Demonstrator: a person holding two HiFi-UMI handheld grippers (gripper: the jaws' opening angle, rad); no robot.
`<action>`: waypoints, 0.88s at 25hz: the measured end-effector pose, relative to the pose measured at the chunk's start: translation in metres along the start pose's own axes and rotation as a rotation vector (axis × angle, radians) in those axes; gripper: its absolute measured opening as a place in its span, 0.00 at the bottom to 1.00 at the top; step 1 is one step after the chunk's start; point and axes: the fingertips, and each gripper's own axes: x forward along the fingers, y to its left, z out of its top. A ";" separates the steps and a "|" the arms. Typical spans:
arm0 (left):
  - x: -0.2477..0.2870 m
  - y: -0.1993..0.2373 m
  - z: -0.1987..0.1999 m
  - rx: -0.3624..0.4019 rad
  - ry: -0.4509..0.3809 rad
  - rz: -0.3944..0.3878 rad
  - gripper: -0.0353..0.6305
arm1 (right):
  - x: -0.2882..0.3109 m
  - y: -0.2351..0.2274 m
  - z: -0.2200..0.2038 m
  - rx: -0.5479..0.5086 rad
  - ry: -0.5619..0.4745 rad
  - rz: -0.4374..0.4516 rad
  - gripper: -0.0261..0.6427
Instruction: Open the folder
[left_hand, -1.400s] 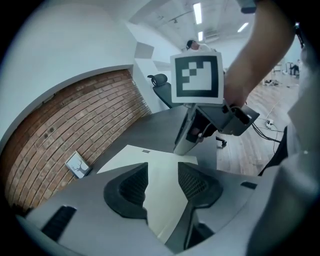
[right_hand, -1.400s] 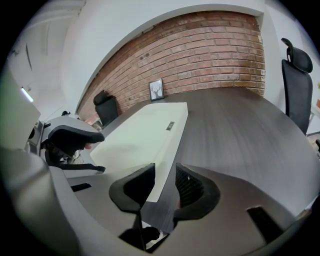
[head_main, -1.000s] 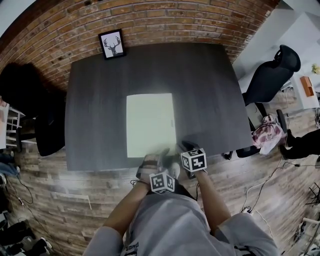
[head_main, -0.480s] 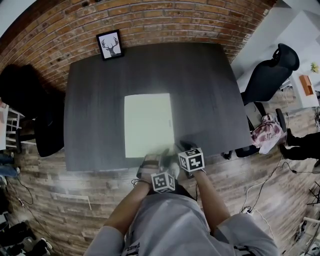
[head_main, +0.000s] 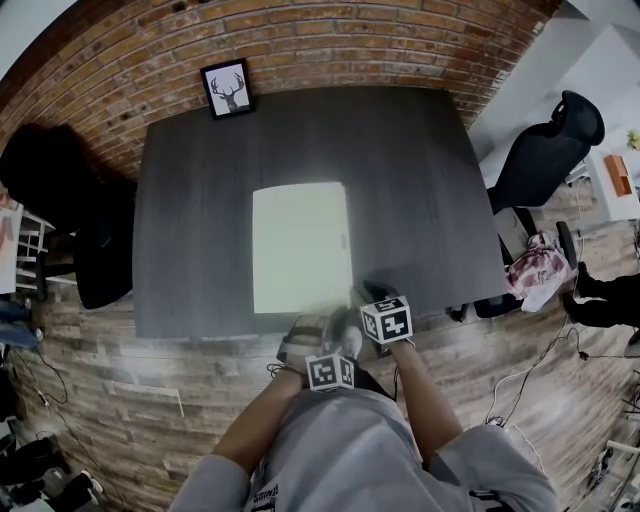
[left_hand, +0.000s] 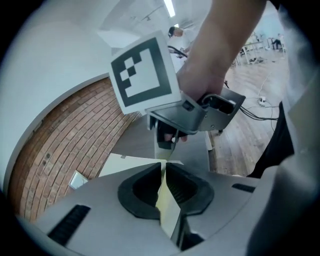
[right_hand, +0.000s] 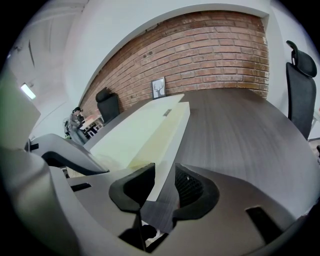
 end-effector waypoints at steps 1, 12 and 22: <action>-0.001 0.005 0.000 -0.013 0.000 0.010 0.10 | 0.000 0.000 0.000 -0.003 0.001 0.000 0.19; -0.072 0.077 0.016 -0.165 -0.088 0.240 0.07 | 0.000 0.000 0.001 -0.043 0.013 0.003 0.19; -0.143 0.141 -0.016 -0.372 -0.057 0.468 0.06 | 0.001 -0.001 0.001 -0.081 0.033 0.004 0.19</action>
